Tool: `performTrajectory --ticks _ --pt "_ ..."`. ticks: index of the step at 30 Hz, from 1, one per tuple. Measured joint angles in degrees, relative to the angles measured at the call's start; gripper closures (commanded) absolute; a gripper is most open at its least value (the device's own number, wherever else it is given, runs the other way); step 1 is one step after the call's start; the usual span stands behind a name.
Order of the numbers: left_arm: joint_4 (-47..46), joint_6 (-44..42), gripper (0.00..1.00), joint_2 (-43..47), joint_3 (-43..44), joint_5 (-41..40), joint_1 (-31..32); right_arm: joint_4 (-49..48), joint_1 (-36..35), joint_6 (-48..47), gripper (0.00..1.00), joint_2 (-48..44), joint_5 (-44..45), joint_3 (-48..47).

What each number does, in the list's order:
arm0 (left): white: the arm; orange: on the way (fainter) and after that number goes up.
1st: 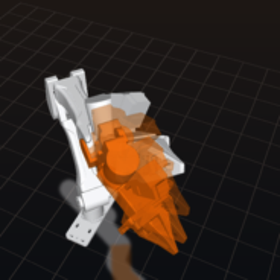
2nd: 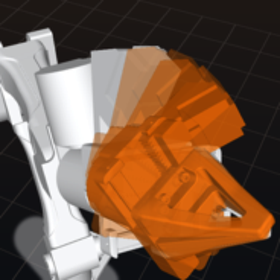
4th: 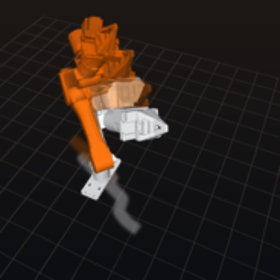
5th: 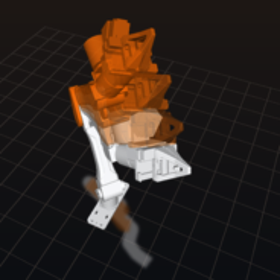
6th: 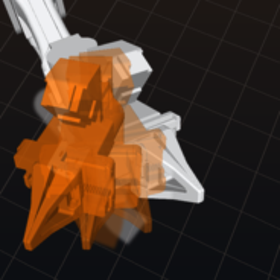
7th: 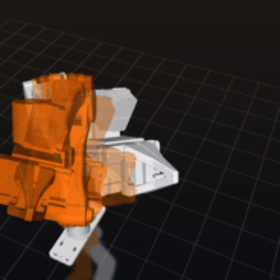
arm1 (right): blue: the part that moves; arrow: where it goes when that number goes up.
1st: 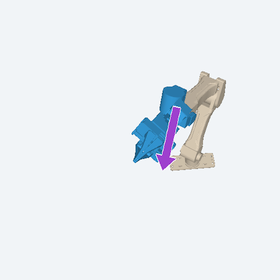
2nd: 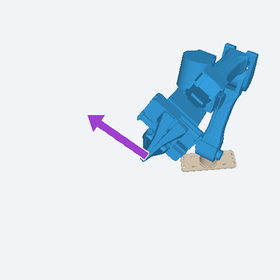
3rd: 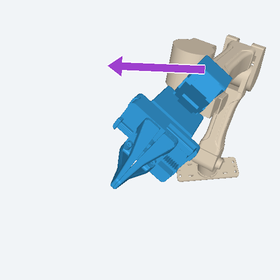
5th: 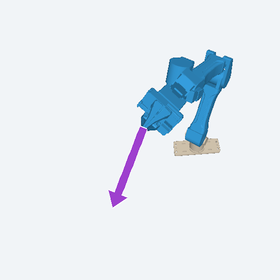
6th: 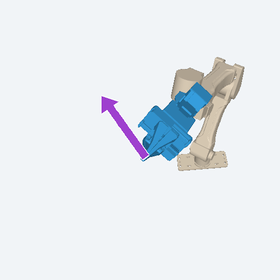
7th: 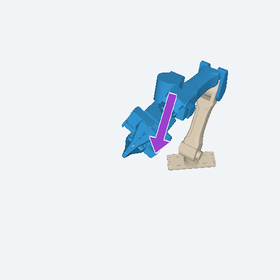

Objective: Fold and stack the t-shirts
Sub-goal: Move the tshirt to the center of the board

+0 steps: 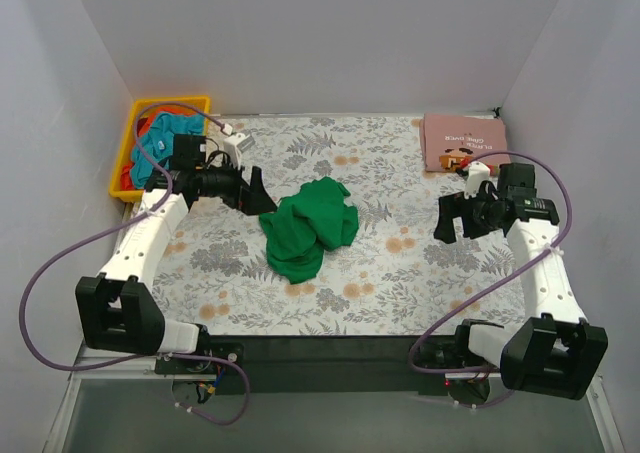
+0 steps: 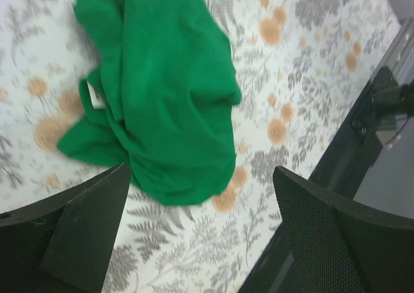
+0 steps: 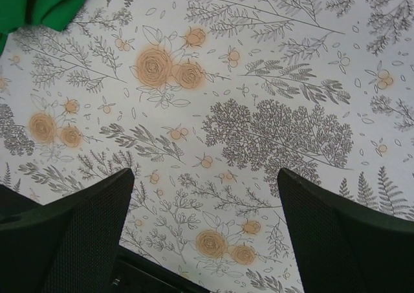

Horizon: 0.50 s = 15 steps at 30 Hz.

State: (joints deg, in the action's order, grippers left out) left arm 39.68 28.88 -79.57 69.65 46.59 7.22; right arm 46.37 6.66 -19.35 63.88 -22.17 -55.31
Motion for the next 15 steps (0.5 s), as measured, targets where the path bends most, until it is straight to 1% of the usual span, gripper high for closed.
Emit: performTrajectory --ticks 3,4,6,11,13,15 --pt "1.73 -2.56 0.14 3.48 -7.32 -1.62 0.02 0.00 -1.25 -0.33 0.02 5.84 -3.17 -3.74" --pt "2.45 -3.13 0.17 4.37 -9.81 -2.25 0.07 0.00 -2.32 -0.31 0.02 7.96 -4.15 -5.20" --pt "2.73 -3.80 0.18 5.03 -13.35 -3.06 0.28 -0.15 -5.51 -0.04 0.02 11.96 -5.60 -8.35" --pt "1.99 -3.80 0.18 5.46 -20.65 -5.92 1.16 -3.76 -18.18 2.08 0.03 21.90 -8.39 -15.26" --pt "1.16 -3.32 0.18 6.05 -22.69 -7.78 2.25 -5.07 -22.43 3.04 0.05 25.86 -8.85 -17.09" --pt "0.35 -2.64 0.15 6.38 -23.28 -9.46 3.41 -6.03 -25.46 3.98 0.06 30.34 -8.63 -19.56"
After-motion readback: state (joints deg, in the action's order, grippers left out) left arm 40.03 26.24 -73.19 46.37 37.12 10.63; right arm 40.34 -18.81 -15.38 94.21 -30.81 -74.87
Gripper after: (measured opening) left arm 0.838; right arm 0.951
